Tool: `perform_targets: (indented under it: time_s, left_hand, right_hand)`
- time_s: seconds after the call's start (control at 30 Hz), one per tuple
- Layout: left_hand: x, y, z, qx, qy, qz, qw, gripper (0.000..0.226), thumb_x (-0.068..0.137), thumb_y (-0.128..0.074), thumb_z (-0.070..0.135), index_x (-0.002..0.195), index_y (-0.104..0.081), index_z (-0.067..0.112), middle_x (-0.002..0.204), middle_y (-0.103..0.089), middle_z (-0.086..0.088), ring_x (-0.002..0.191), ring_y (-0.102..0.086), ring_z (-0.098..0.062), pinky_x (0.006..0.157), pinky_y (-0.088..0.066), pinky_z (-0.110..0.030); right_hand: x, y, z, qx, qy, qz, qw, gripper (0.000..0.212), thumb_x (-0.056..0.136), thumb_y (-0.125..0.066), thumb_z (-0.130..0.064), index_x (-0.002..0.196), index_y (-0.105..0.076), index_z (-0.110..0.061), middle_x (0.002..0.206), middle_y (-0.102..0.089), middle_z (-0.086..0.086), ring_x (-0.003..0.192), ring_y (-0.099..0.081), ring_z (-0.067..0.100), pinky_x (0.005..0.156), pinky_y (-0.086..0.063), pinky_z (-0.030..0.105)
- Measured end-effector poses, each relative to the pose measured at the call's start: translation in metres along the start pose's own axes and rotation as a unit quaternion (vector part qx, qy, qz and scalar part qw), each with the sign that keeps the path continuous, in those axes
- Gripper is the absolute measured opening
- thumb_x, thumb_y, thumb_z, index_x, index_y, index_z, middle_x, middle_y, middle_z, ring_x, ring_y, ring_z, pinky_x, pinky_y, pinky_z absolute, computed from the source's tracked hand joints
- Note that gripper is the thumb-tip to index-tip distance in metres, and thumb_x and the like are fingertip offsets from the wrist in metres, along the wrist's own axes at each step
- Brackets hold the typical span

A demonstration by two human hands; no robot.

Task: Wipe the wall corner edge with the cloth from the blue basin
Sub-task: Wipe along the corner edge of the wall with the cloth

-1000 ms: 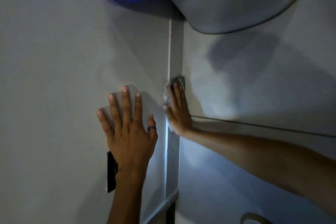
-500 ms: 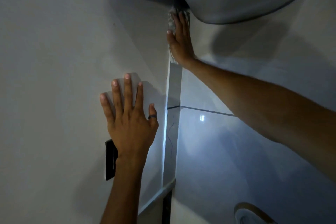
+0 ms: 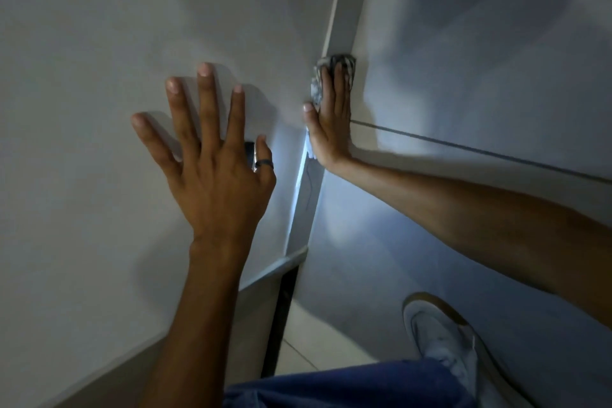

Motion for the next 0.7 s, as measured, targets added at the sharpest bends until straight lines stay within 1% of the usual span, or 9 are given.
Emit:
perform_targets:
  time_s: [0.13, 0.2, 0.27, 0.33, 0.4, 0.47, 0.57, 0.63, 0.7]
  left_hand:
    - [-0.014, -0.005, -0.003, 0.004, 0.001, -0.003, 1.0, 0.06, 0.111, -0.045, 0.044, 0.168, -0.04, 0.024, 0.175, -0.032, -0.013, 0.16, -0.028, -0.046, 0.127, -0.01, -0.071]
    - [-0.016, -0.007, -0.004, 0.009, -0.002, -0.005, 1.0, 0.06, 0.111, -0.045, 0.044, 0.168, -0.04, 0.024, 0.175, -0.032, -0.012, 0.16, -0.029, -0.046, 0.127, -0.01, -0.071]
    - [-0.013, -0.009, -0.003, 0.009, 0.001, -0.005, 1.0, 0.06, 0.111, -0.044, 0.046, 0.167, -0.04, 0.024, 0.175, -0.032, -0.013, 0.16, -0.029, -0.048, 0.126, -0.011, -0.072]
    - [-0.008, -0.008, 0.0, 0.01, 0.004, -0.004, 1.0, 0.061, 0.111, -0.044, 0.046, 0.167, -0.041, 0.023, 0.174, -0.033, -0.014, 0.159, -0.03, -0.049, 0.126, -0.013, -0.073]
    - [0.0, -0.008, 0.003, 0.01, -0.001, -0.007, 1.0, 0.062, 0.111, -0.042, 0.047, 0.169, -0.037, 0.025, 0.175, -0.03, -0.013, 0.16, -0.028, -0.049, 0.126, -0.013, -0.073]
    - [0.008, -0.007, 0.006, 0.008, -0.008, -0.012, 1.0, 0.064, 0.11, -0.039, 0.047, 0.171, -0.031, 0.028, 0.178, -0.025, -0.012, 0.162, -0.023, -0.047, 0.128, -0.009, -0.071]
    - [0.014, -0.005, 0.009, 0.009, -0.011, -0.016, 1.0, 0.064, 0.111, -0.034, 0.046, 0.172, -0.026, 0.029, 0.179, -0.02, -0.01, 0.164, -0.019, -0.045, 0.129, -0.004, -0.067]
    - [0.015, -0.005, 0.01, 0.009, -0.011, -0.022, 1.0, 0.065, 0.111, -0.033, 0.047, 0.173, -0.024, 0.03, 0.179, -0.018, -0.01, 0.164, -0.018, -0.045, 0.129, -0.004, -0.067]
    - [0.014, -0.006, 0.009, 0.008, -0.012, -0.029, 0.999, 0.066, 0.111, -0.034, 0.048, 0.173, -0.022, 0.03, 0.18, -0.016, -0.01, 0.164, -0.017, -0.044, 0.13, -0.004, -0.067]
  right_hand:
    - [-0.036, -0.015, 0.011, 0.002, -0.007, 0.006, 1.0, 0.074, 0.101, -0.04, -0.044, 0.161, -0.025, -0.005, 0.171, -0.017, 0.025, 0.161, -0.012, 0.041, 0.131, -0.013, 0.058]
    - [-0.067, -0.028, 0.021, -0.012, -0.018, -0.015, 1.0, 0.077, 0.101, -0.042, -0.047, 0.163, -0.017, -0.008, 0.174, -0.009, 0.021, 0.163, -0.005, 0.036, 0.132, -0.011, 0.057]
    - [-0.117, -0.045, 0.034, -0.046, -0.03, -0.097, 0.994, 0.087, 0.102, -0.043, -0.058, 0.166, 0.0, -0.018, 0.175, 0.012, 0.01, 0.163, 0.014, 0.025, 0.133, -0.002, 0.051]
    - [-0.179, -0.06, 0.05, -0.092, -0.014, -0.227, 0.97, 0.093, 0.101, -0.04, -0.067, 0.162, 0.02, -0.03, 0.17, 0.033, -0.001, 0.158, 0.031, 0.016, 0.131, 0.002, 0.049]
    - [-0.236, -0.069, 0.063, -0.108, 0.042, -0.346, 0.931, 0.093, 0.104, -0.039, -0.063, 0.156, 0.032, -0.032, 0.164, 0.044, -0.002, 0.156, 0.035, 0.02, 0.133, -0.001, 0.055]
    - [-0.26, -0.072, 0.068, -0.095, 0.067, -0.406, 0.907, 0.088, 0.108, -0.037, -0.056, 0.153, 0.036, -0.035, 0.16, 0.049, -0.004, 0.154, 0.039, 0.016, 0.132, 0.001, 0.057]
    - [-0.235, -0.068, 0.061, -0.089, 0.065, -0.378, 0.919, 0.084, 0.108, -0.035, -0.052, 0.151, 0.036, -0.041, 0.163, 0.044, -0.006, 0.154, 0.038, 0.015, 0.133, 0.001, 0.055]
    - [-0.193, -0.06, 0.051, -0.077, 0.04, -0.313, 0.946, 0.082, 0.106, -0.033, -0.058, 0.153, 0.033, -0.042, 0.166, 0.039, -0.006, 0.156, 0.033, 0.016, 0.132, 0.002, 0.054]
    - [-0.136, -0.047, 0.038, -0.033, 0.007, -0.206, 0.978, 0.078, 0.106, -0.033, -0.057, 0.16, 0.02, -0.038, 0.17, 0.032, -0.005, 0.158, 0.029, 0.014, 0.131, 0.004, 0.048]
Point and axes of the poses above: each hand's wrist, its own x-axis towards the middle knuckle, its own y-axis out of the back of the hand, z = x × y, the point moved 7 cm from there along x, towards the middle knuckle
